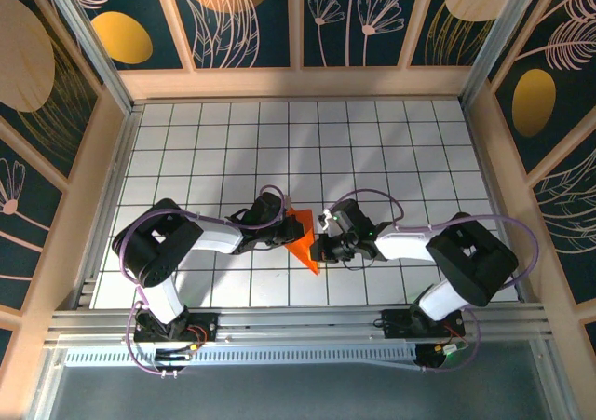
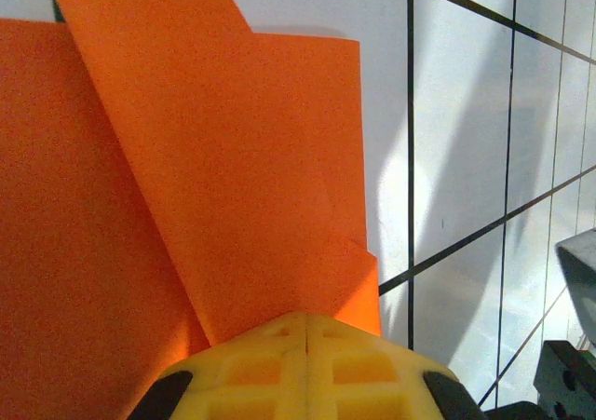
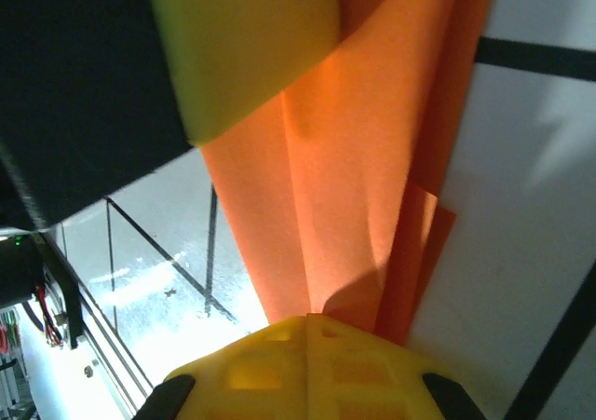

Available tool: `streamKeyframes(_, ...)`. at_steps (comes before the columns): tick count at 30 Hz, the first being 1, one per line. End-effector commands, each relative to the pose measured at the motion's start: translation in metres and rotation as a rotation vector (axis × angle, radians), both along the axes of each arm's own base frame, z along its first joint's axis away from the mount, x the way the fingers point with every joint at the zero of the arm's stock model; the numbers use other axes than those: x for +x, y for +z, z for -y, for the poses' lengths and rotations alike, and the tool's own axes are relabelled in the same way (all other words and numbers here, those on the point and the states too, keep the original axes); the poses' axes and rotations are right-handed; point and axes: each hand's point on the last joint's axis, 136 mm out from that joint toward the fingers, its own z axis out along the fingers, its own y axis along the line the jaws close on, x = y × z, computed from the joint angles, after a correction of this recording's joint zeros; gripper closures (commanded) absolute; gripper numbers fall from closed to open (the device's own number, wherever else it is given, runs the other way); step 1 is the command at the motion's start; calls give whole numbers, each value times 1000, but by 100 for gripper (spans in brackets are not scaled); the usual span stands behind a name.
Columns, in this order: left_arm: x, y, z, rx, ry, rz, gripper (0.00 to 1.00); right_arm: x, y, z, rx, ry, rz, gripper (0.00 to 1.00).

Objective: Fold a paper plane with a square sheet of paper (fold left side to right side)

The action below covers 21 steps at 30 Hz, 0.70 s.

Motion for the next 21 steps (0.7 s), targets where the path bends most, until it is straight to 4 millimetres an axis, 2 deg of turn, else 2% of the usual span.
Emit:
streamKeyframes(1,-8,-30,-22,125,23,-50,100,-10,-15,8,-55,-1,-34,100)
streamKeyframes(8,-7,-29,-21,124,22,-47,100,-14,-25,13,-100,4,-48,100)
streamKeyframes(15,2,-16,-17,123,20,-16,100,-19,-36,25,-171,-7,-67,100)
streamKeyframes(20,15,13,-13,71,27,54,98,-23,-45,35,-227,-2,-73,100)
streamKeyframes(21,18,25,-12,52,28,86,98,-23,-47,36,-235,0,-73,100)
